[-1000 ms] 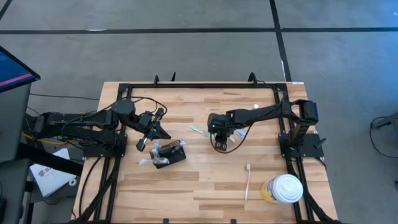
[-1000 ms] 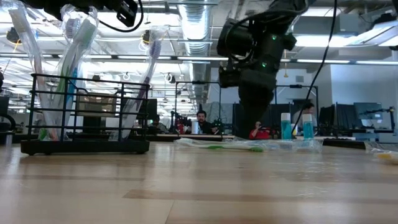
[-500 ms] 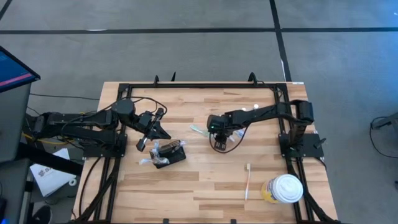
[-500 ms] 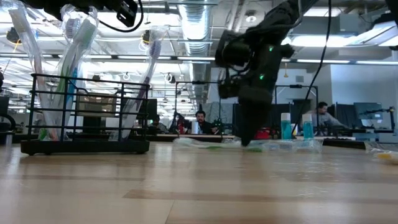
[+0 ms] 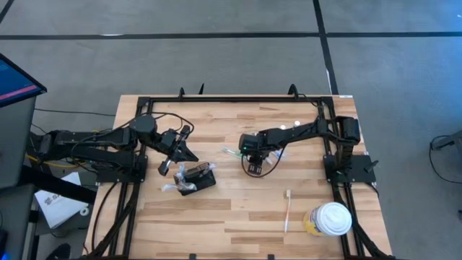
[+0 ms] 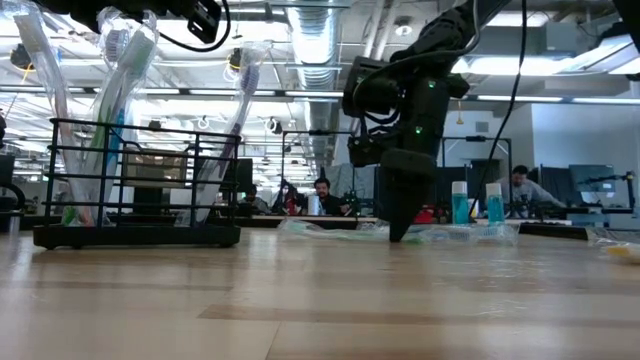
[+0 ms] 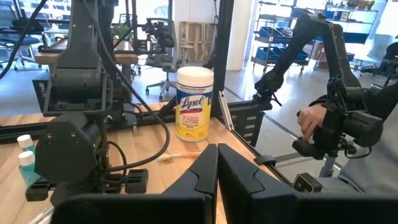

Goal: Pick & Place toothbrushing station
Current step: Put the green toothbrush into the bottom right section of the mesh organizer

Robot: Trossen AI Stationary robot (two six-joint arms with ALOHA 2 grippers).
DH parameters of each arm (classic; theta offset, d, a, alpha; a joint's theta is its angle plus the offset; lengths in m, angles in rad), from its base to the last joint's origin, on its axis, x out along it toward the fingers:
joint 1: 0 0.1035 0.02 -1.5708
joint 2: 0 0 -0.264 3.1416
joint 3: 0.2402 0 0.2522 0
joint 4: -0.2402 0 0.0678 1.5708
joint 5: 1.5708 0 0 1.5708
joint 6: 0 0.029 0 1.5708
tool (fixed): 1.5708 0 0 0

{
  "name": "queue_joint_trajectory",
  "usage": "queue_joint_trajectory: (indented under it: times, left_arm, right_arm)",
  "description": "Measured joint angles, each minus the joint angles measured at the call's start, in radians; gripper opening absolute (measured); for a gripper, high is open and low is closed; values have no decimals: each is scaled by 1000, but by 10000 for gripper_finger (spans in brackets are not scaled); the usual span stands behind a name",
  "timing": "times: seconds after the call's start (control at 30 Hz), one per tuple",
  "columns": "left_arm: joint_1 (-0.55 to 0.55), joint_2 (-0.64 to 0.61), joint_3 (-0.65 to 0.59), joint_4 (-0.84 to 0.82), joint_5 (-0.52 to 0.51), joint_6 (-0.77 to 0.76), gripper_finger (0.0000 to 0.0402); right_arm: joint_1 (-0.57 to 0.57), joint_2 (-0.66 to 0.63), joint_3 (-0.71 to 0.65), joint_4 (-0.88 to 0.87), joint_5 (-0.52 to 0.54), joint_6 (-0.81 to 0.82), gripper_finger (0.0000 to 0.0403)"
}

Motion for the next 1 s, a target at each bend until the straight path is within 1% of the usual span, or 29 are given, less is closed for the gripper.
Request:
queue_joint_trajectory:
  times: [0.1, 0.13, 0.3, 0.33, 0.4, 0.57, 0.63, 0.7, 0.77, 0.83, 1.0]
  left_arm:
    - [0, 0, 0, 0, 0, 0, 3]
    - [0, 0, 0, 0, 0, 0, 3]
    - [0, 0, 0, 0, 0, 0, 3]
    - [0, 0, 0, 0, 0, 0, 3]
    - [0, 0, 0, 1, 0, 0, 3]
    - [0, 0, 0, 2, 0, 0, 3]
    - [0, 0, 0, 2, 0, 0, 3]
    - [0, 0, 0, 3, 0, 0, 3]
    - [0, 0, 0, 3, 0, 0, 3]
    - [0, 0, 0, 12, 0, 0, 3]
    - [1, 0, 0, 23, -6, 1, 3]
  right_arm:
    - [-1, 0, 0, -3, 1, 0, 29]
    - [-2, 0, 0, -2, 1, 0, 23]
    - [-5, -6, -2, 24, -1, 31, 21]
    - [-8, -6, 4, 30, -8, 33, 11]
    - [-8, -14, 19, 28, -3, 26, 3]
    - [-6, -36, 60, -27, 0, -12, 1]
    - [-6, -51, 83, -11, 0, -15, 0]
    - [-8, -94, 80, -46, 1, -15, 0]
    - [-8, -125, 83, -17, 1, -19, 0]
    - [-7, -163, 81, -36, 3, -28, 0]
    - [3, -287, 83, 0, 4, -41, 0]
